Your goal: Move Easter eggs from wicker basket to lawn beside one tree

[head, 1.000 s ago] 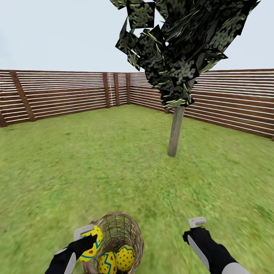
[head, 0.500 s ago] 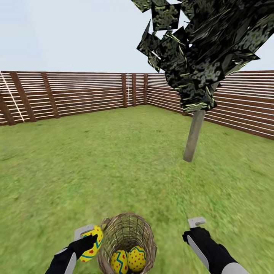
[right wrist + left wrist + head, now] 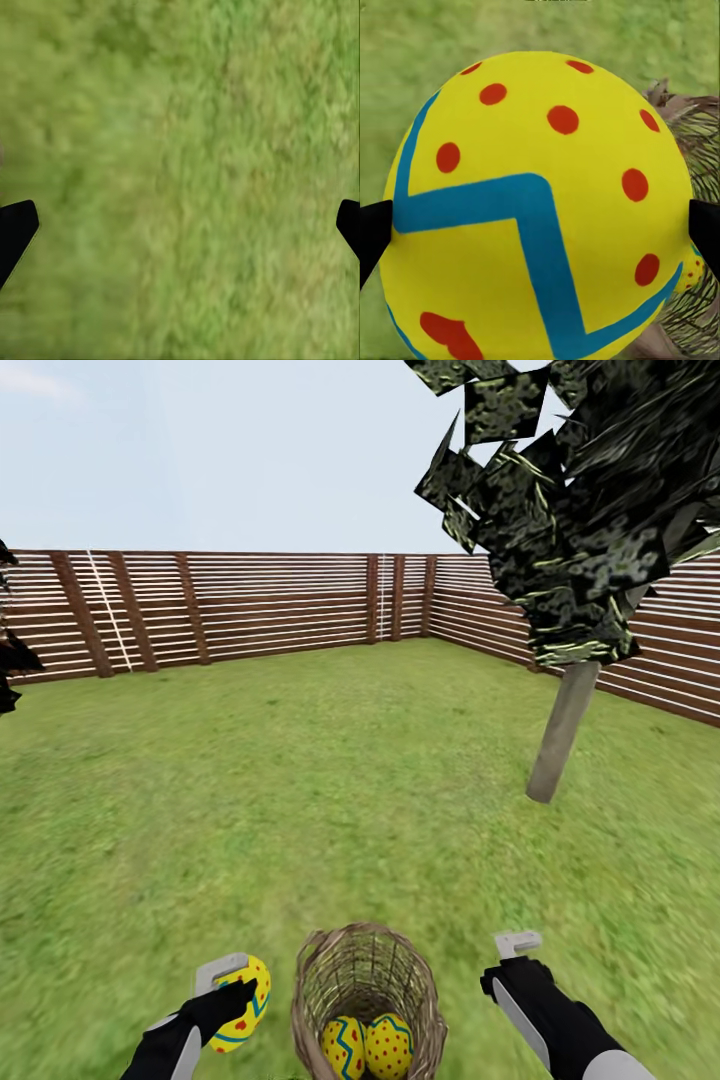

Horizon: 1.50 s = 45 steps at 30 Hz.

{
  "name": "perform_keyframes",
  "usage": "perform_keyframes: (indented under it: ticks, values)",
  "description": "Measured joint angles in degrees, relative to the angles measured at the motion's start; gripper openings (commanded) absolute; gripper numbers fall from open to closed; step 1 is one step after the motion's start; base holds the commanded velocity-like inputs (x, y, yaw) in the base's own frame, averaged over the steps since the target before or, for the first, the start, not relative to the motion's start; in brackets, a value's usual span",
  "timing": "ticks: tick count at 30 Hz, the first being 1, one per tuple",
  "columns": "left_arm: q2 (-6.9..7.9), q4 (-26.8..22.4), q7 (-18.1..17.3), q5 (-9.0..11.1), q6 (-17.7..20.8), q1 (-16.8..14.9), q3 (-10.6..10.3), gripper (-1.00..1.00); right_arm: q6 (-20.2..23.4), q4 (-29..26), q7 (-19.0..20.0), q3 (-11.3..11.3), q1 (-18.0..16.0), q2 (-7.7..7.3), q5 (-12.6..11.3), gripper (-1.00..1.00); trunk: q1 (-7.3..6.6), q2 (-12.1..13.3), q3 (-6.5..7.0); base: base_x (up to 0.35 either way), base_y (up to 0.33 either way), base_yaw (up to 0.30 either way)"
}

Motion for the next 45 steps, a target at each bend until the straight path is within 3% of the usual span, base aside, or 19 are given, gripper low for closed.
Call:
perform_keyframes:
  ticks: [3,9,13,39,42,45]
  values:
    - [-0.07,0.04,0.1,0.0,-0.36,-0.01,0.0,-1.0,0.01,0.01,0.06,-0.03,-0.01,-0.01,0.0,1.0,-0.66,1.2,0.54,0.0,0.0,0.14]
    - [-0.18,0.13,0.02,0.04,-0.62,-0.01,0.02,-1.0,0.01,-0.03,0.08,-0.1,0.02,-0.03,-0.1,1.0,-0.66,1.22,0.55,0.0,-0.047,0.006]
    - [-1.15,1.22,0.01,-0.13,-0.7,-0.02,-0.11,-1.0,0.08,-0.04,-0.02,-0.13,-0.01,-0.14,-0.1,1.0,-0.67,1.22,0.54,0.031,-0.321,0.0]
    - [-2.96,1.86,0.53,-0.33,-0.46,-0.02,-0.24,-1.0,0.11,0.93,-0.03,-0.13,0.02,-0.1,-0.12,1.0,-0.67,1.22,0.55,0.093,-0.34,0.0]
    - [-2.88,2.59,0.87,-0.26,-0.54,-0.02,-6.07,-1.0,0.11,1.17,-0.04,-0.06,0.0,-0.02,-0.11,1.0,-0.67,1.22,0.55,0.0,-0.35,0.0]
    - [-2.86,3.68,0.96,-0.2,-0.61,-0.03,-7.68,-1.0,0.1,1.27,-0.04,-0.09,0.02,-0.02,-0.13,1.0,-0.67,1.22,0.55,0.0,-0.35,0.0]
